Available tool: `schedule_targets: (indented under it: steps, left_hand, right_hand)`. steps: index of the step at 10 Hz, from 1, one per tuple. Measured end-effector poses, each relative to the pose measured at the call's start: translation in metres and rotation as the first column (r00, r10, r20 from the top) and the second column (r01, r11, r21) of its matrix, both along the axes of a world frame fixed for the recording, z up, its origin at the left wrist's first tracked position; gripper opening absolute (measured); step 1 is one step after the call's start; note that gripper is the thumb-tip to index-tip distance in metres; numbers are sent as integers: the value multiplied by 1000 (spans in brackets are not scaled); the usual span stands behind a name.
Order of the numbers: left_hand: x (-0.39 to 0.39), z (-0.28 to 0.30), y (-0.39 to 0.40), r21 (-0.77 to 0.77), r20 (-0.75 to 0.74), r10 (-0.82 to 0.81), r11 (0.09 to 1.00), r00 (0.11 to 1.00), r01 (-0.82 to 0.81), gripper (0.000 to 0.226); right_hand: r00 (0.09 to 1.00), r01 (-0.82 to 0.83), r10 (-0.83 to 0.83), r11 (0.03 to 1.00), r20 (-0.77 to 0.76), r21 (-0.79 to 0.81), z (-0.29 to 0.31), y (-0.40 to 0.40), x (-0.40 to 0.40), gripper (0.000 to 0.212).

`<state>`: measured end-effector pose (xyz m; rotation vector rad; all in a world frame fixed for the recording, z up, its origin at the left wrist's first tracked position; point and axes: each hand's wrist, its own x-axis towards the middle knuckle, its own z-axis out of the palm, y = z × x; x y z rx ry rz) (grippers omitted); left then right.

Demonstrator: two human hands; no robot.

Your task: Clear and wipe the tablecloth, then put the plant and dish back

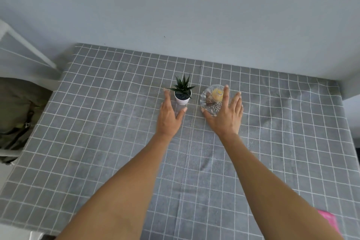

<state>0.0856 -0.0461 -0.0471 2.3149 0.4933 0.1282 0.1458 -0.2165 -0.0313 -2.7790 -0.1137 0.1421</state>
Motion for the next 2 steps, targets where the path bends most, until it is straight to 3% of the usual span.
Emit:
schedule_targets:
  steps: [2]
  left_hand:
    - [-30, 18, 13, -8, -25, -38, 999, 999, 38, 94]
  right_hand:
    - [998, -38, 35, 997, -44, -71, 27, -14, 2, 98]
